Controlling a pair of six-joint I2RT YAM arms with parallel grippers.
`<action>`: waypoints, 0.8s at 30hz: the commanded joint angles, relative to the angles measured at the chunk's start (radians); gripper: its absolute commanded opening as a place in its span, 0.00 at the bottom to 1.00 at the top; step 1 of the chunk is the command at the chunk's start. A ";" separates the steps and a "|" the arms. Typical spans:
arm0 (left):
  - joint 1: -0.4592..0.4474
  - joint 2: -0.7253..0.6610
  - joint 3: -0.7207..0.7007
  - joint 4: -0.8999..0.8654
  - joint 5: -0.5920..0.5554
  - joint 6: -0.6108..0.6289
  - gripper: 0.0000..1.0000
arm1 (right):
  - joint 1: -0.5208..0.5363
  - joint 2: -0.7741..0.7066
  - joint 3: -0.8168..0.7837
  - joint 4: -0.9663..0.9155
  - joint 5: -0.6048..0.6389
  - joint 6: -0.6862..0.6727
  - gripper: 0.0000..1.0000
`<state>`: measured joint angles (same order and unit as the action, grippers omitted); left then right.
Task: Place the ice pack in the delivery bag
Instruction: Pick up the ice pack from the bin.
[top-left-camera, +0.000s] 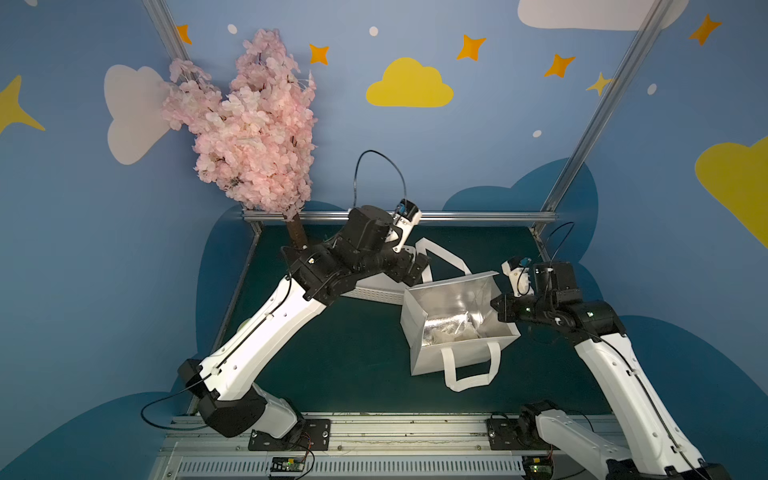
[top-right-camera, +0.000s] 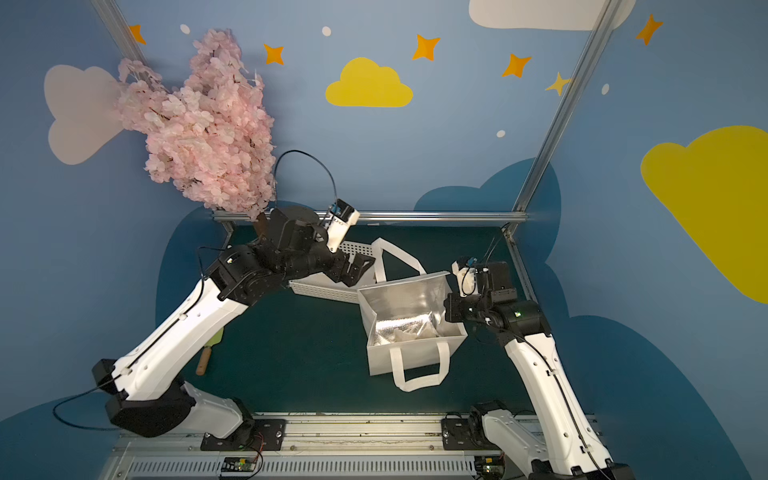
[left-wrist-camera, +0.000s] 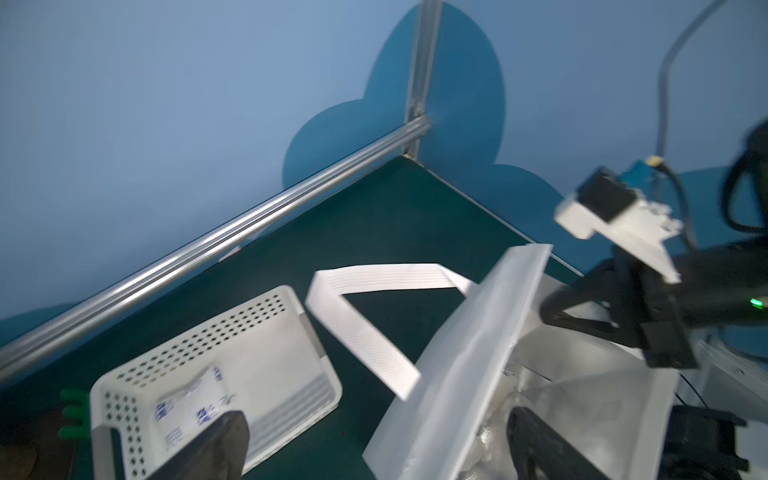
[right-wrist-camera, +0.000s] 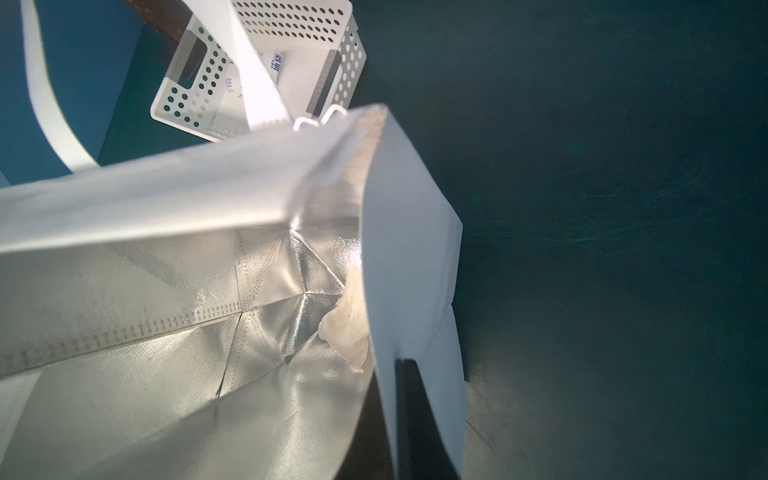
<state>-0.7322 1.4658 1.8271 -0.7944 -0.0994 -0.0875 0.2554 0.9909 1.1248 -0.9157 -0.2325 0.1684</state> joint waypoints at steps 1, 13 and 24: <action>0.121 -0.017 -0.083 0.016 0.006 -0.120 1.00 | -0.004 0.005 0.017 0.036 -0.002 0.008 0.02; 0.453 0.266 -0.109 -0.078 0.072 -0.508 0.98 | -0.003 0.020 0.033 0.035 -0.006 0.010 0.02; 0.479 0.597 0.066 -0.157 0.217 -1.047 0.92 | -0.002 0.011 0.034 0.049 0.006 0.024 0.02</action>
<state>-0.2554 2.0228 1.8420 -0.8970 0.0738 -0.9344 0.2550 1.0092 1.1278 -0.9077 -0.2279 0.1825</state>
